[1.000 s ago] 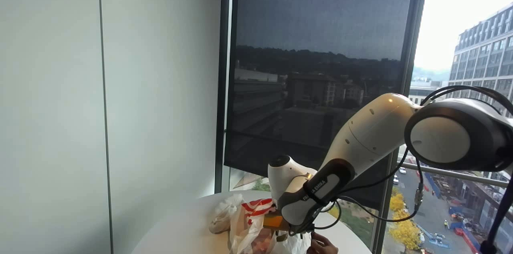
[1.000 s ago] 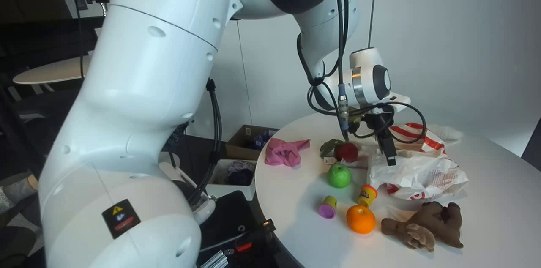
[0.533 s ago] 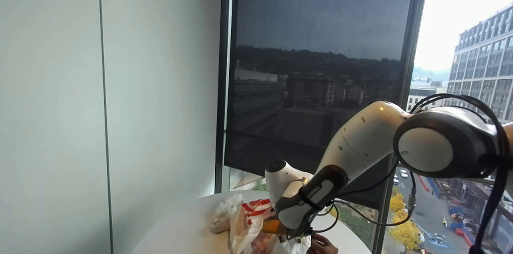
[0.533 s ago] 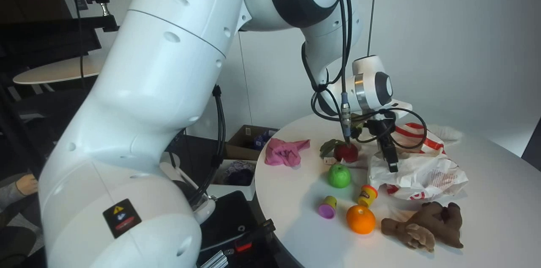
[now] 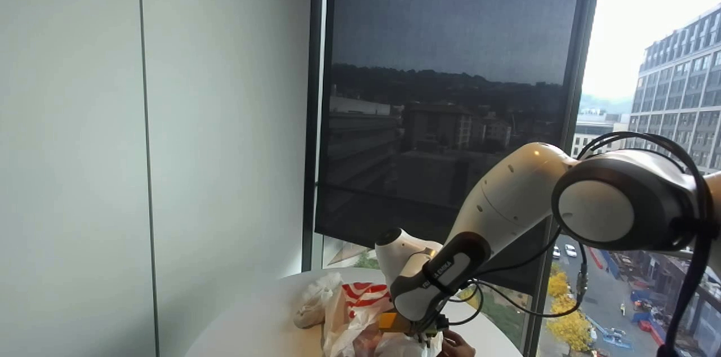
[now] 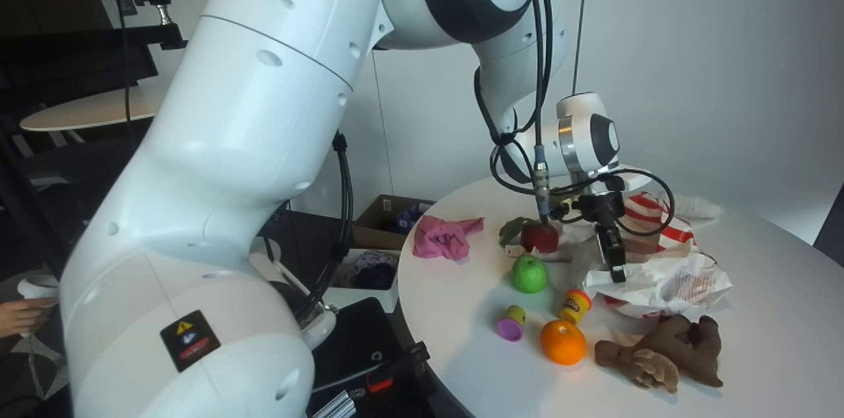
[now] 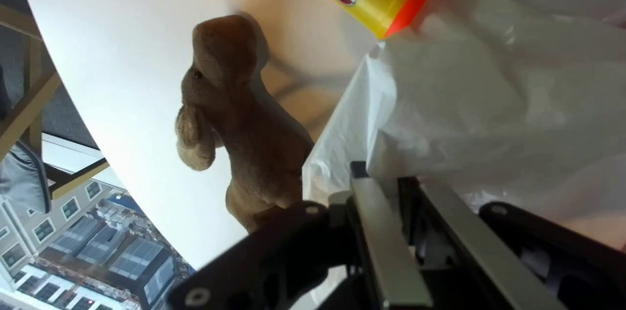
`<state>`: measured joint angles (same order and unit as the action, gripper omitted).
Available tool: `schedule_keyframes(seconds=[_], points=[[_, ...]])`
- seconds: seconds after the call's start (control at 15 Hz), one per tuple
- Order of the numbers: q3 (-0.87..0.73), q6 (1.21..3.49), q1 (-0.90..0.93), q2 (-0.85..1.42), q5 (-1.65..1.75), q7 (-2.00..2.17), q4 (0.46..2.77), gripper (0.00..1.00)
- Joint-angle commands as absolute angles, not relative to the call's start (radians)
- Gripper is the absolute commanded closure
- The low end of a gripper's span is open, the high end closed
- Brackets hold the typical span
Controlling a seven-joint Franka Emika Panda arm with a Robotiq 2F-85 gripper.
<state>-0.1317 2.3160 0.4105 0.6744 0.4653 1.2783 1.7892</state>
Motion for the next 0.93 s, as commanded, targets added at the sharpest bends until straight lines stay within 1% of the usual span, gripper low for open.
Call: schedule_keyframes(seconds=[0.0,0.13,0.33,0.4,0.53,0.6,0.67,0.73,0.87], points=[[-0.155,2.230,0.400,0.653,0.497,1.281,1.811,0.95],[-0.176,2.178,0.399,0.659,0.528,1.294,1.811,0.92],[-0.218,2.089,0.411,0.676,0.648,1.316,1.800,0.91],[-0.223,2.068,0.408,0.681,0.698,1.323,1.797,0.89],[-0.209,2.053,0.380,0.688,0.774,1.327,1.799,0.90],[-0.197,2.059,0.365,0.689,0.801,1.328,1.803,0.85],[-0.182,2.070,0.348,0.687,0.811,1.328,1.808,0.65],[-0.172,2.078,0.334,0.685,0.818,1.332,1.813,0.60],[-0.141,2.102,0.303,0.669,0.799,1.322,1.832,0.46]])
